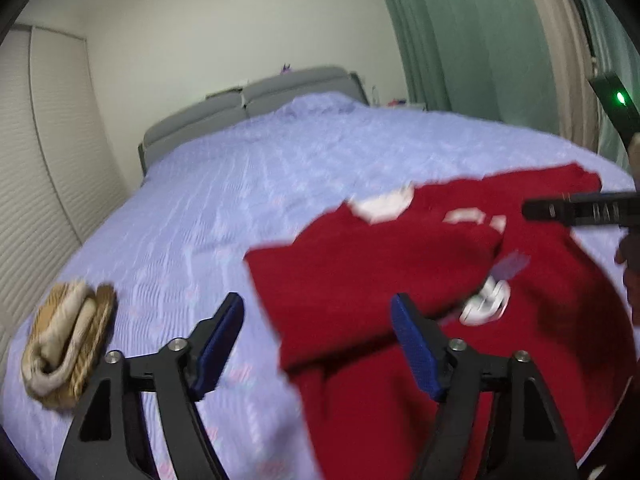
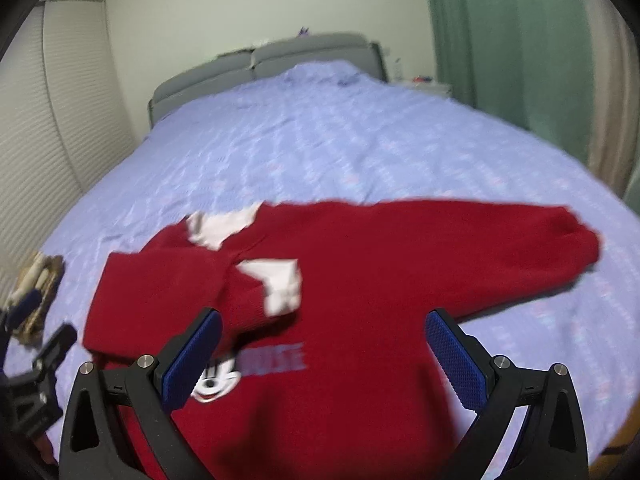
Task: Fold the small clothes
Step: 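Carry the held sleeve across the sweatshirt front with the left tool and release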
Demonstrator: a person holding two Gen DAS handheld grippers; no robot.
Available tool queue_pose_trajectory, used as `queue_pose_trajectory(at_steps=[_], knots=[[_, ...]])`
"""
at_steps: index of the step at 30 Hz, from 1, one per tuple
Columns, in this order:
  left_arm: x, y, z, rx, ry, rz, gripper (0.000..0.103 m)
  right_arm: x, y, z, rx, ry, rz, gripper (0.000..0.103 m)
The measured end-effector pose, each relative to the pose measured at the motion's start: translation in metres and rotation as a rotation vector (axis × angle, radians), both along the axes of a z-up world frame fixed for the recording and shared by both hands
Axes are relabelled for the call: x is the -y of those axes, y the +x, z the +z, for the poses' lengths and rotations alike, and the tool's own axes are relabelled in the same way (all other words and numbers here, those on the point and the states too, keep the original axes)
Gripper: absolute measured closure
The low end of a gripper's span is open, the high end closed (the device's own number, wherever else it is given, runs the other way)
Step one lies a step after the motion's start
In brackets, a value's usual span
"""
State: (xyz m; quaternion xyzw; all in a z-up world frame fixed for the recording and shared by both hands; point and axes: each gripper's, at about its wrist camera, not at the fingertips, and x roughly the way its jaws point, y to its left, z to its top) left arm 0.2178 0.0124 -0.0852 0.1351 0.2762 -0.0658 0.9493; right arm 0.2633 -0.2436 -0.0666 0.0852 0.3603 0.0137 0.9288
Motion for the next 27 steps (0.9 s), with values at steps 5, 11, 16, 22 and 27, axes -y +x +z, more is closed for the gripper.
queue_pose_trajectory(at_steps=[5,11,16,22,27], knots=[[-0.022,0.008,-0.027,-0.086,-0.070,0.015,0.052,-0.027,0.020,-0.023,-0.074,0.074,0.053,0.007],[-0.009,0.018,-0.048,-0.102,-0.016,0.004,0.058,-0.039,0.040,-0.046,-0.171,0.162,0.071,0.022],[-0.004,0.017,-0.052,-0.104,0.016,0.010,0.069,-0.042,0.053,-0.050,-0.167,0.215,0.106,0.069],[-0.013,0.021,-0.054,-0.154,-0.018,0.050,0.077,-0.055,0.044,-0.025,-0.051,0.076,0.159,0.073],[-0.014,0.015,-0.046,-0.169,-0.020,0.063,0.072,-0.049,0.053,-0.049,-0.169,0.091,0.139,0.046]])
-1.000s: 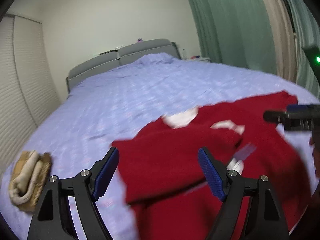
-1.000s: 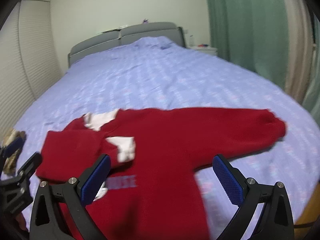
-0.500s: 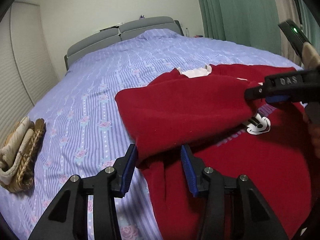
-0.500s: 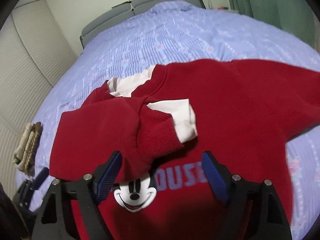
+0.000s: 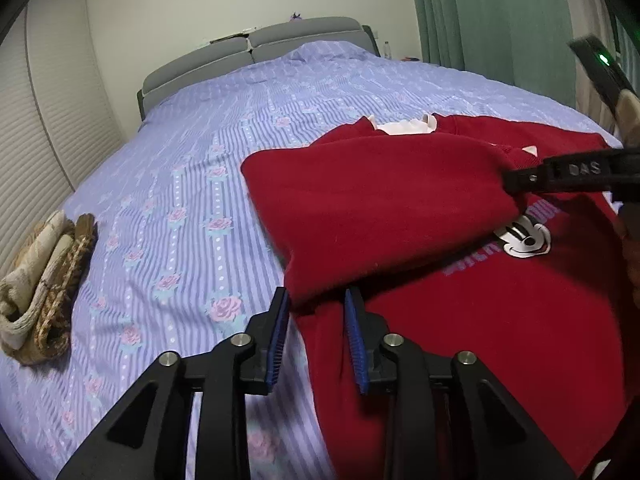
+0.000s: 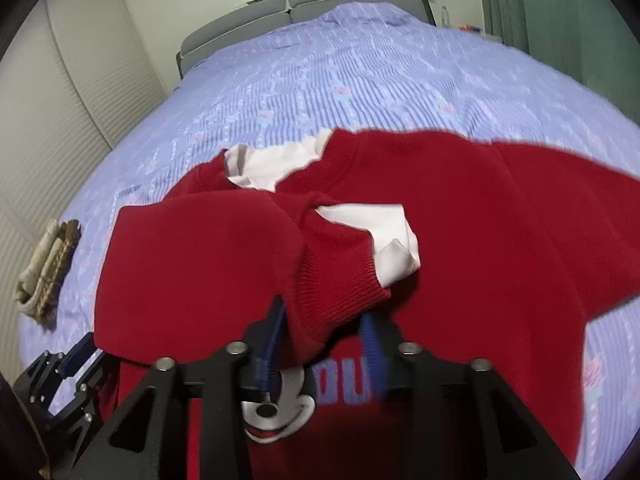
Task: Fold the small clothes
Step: 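Carry the held sleeve across the sweatshirt front with the left tool and release, then grasp the other sleeve cuff with the right tool and lift it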
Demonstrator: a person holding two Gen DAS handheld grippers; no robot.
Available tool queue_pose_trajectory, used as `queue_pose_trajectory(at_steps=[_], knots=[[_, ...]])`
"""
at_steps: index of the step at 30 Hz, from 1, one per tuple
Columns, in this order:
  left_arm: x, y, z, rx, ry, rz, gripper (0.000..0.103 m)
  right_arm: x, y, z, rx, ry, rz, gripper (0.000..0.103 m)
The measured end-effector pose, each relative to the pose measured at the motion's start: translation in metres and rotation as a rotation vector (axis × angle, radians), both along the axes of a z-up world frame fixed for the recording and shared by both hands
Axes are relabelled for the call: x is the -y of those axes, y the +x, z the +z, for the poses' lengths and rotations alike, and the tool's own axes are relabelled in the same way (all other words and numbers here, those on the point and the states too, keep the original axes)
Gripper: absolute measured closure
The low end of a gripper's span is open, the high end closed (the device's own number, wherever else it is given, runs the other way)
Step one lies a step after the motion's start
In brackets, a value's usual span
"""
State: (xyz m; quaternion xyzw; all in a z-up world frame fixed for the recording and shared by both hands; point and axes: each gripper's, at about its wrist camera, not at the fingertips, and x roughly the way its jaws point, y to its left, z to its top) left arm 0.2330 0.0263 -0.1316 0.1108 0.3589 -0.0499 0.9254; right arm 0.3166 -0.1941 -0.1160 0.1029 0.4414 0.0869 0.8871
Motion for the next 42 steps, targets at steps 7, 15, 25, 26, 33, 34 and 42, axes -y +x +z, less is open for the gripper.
queue_pose_trajectory(at_steps=[7,15,25,26,33,34,42], knots=[[0.044,-0.013,0.065,0.099,-0.047,-0.045,0.028,0.036,-0.051,0.039,0.124,-0.080,-0.106,0.032],[0.145,0.017,0.104,0.144,-0.149,-0.168,0.008,0.121,-0.070,0.063,0.207,-0.112,-0.296,0.026],[0.280,0.069,0.096,0.038,-0.127,-0.324,0.008,0.291,-0.069,0.027,0.153,0.127,-0.719,0.026],[0.288,0.072,0.095,0.035,-0.123,-0.331,0.008,0.300,-0.068,0.023,0.152,0.150,-0.733,0.026],[0.343,0.089,0.083,0.006,-0.106,-0.360,0.008,0.354,-0.051,-0.004,0.151,0.290,-0.775,0.026],[0.347,0.090,0.080,-0.004,-0.110,-0.362,0.008,0.359,-0.048,-0.006,0.154,0.316,-0.771,0.026],[0.351,0.088,0.070,-0.022,-0.084,-0.372,0.008,0.379,-0.027,-0.035,0.095,0.454,-0.773,0.045]])
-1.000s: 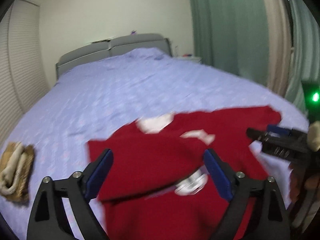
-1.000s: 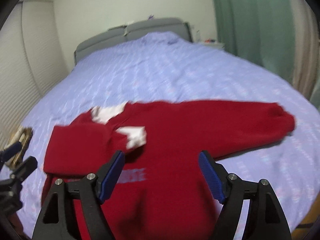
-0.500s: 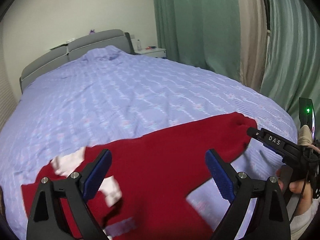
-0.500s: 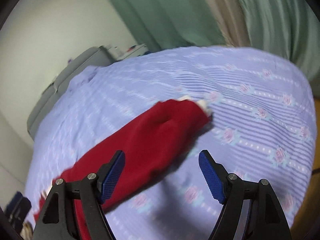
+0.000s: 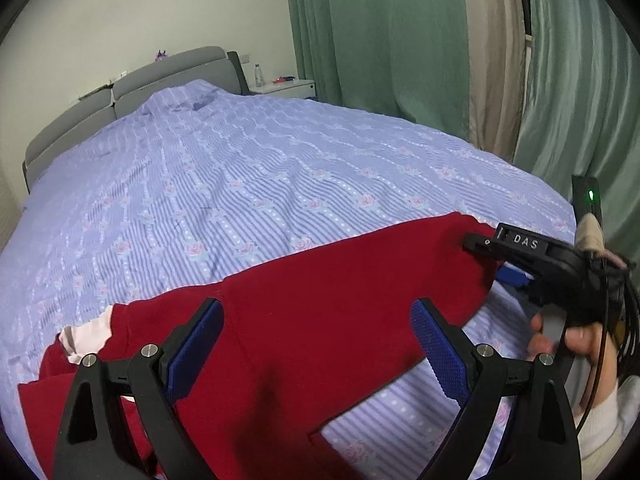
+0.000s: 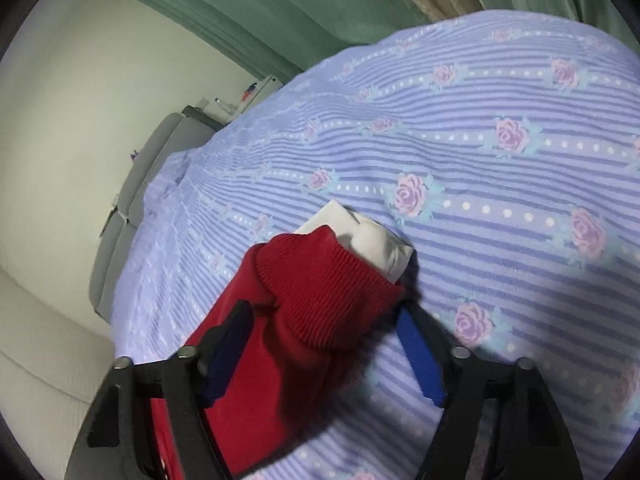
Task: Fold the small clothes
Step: 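Grasp the other sleeve cuff with the right tool and lift it, then lay the held sleeve across the sweatshirt front with the right tool and release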
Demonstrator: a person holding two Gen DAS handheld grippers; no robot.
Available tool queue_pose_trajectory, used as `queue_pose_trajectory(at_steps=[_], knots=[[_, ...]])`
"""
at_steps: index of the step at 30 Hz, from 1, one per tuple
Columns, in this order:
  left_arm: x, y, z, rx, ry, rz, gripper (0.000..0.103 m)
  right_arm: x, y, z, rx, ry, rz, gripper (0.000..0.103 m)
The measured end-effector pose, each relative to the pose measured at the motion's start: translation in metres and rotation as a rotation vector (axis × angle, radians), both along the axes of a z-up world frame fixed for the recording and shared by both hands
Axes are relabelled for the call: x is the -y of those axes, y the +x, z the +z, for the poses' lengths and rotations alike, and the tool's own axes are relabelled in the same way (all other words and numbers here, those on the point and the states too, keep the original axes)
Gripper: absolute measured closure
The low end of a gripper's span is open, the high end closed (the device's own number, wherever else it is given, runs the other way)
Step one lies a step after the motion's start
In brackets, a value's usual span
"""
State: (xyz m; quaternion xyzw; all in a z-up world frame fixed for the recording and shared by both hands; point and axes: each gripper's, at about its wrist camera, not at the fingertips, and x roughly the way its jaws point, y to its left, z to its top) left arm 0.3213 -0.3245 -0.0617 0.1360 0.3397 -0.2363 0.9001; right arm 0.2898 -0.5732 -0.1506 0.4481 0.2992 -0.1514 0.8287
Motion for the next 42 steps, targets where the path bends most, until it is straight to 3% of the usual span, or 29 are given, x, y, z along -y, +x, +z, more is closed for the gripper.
queue_pose_trajectory(at_steps=[1,3,5,12,17,22,27,34,42], knots=[[-0.004,0.000,0.001,0.000,-0.003,0.004,0.008,-0.001,0.002,0.000,0.000,-0.006,0.013,0.048],[-0.013,-0.001,0.004,0.001,-0.010,0.017,0.008,-0.002,0.005,0.002,-0.001,-0.030,0.027,0.063],[-0.028,-0.002,0.009,0.008,-0.021,0.039,0.008,-0.006,0.003,0.011,-0.003,-0.067,0.028,0.069],[-0.099,-0.006,0.039,0.047,-0.060,0.153,0.008,-0.068,-0.010,0.106,0.078,-0.446,0.103,0.070],[-0.189,-0.017,0.060,0.104,-0.083,0.291,0.008,-0.146,-0.004,0.180,0.158,-0.743,0.249,0.070],[-0.274,-0.026,0.061,0.119,-0.060,0.438,0.008,-0.238,0.007,0.215,0.192,-0.962,0.418,0.072],[-0.325,-0.037,0.048,0.100,-0.048,0.511,0.008,-0.329,0.019,0.209,0.199,-1.069,0.607,0.084],[-0.375,-0.053,0.022,0.061,-0.045,0.554,0.008,-0.438,0.023,0.162,0.169,-1.105,0.865,0.085],[-0.395,-0.062,0.001,0.036,-0.002,0.569,0.008,-0.498,0.031,0.093,0.067,-1.049,1.021,0.085]])
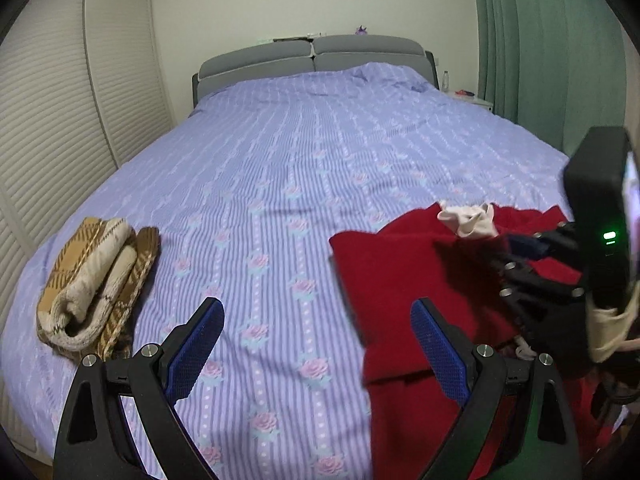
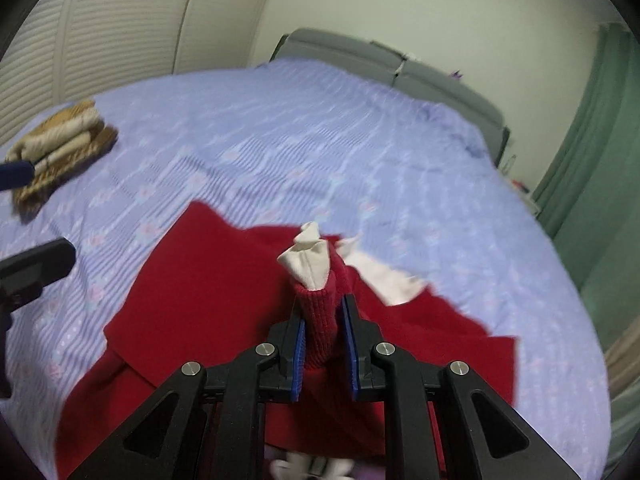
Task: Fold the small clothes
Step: 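Lay the held sleeve across the sweatshirt front with the right tool and release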
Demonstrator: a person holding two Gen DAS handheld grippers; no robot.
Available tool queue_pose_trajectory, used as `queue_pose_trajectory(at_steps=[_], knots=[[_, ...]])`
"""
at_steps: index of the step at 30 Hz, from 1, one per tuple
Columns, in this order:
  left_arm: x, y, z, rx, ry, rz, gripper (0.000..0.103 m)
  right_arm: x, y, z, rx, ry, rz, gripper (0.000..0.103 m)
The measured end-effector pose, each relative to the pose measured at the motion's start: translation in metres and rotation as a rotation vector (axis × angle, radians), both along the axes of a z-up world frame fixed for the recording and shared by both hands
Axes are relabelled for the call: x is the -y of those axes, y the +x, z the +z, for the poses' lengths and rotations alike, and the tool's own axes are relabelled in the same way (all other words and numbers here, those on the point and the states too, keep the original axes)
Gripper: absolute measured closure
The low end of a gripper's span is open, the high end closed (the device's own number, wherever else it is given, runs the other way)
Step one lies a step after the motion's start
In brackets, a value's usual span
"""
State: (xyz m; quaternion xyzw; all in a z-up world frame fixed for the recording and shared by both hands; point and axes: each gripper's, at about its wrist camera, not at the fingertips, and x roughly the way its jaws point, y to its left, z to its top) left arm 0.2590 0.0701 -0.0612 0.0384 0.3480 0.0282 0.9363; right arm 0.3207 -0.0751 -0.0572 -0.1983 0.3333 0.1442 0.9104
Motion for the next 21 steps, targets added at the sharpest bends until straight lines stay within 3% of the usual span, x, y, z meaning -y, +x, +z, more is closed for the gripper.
queue_pose_trajectory(at_steps=[2,4,5,6,11,14,16,21], knots=[[-0.001,-0.002,-0.002,0.000,0.002,-0.002,0.008,-0.006,0.001,-0.011,-0.035,0.001,-0.002,0.081],[0.000,-0.003,-0.004,0.005,0.011,-0.007,0.008,-0.005,0.002,-0.015,-0.067,0.042,0.013,0.059],[0.000,-0.003,-0.004,0.005,0.013,-0.009,0.008,-0.004,0.003,-0.016,-0.085,0.071,0.025,0.038],[0.001,-0.003,-0.004,0.006,0.011,-0.013,0.008,-0.003,0.001,-0.015,-0.093,0.092,0.029,0.029],[0.010,-0.007,-0.002,0.022,-0.041,-0.083,0.008,0.017,-0.030,0.008,-0.019,0.124,0.023,0.028],[0.022,-0.002,-0.004,0.012,-0.117,-0.180,0.008,0.050,-0.054,0.022,0.030,0.170,-0.019,0.019],[0.036,0.006,-0.009,0.000,-0.167,-0.246,0.009,0.082,-0.064,0.023,0.050,0.177,-0.108,0.019],[0.070,0.027,-0.026,-0.088,-0.291,-0.321,0.027,0.165,-0.068,-0.001,0.009,0.231,-0.355,0.019]])
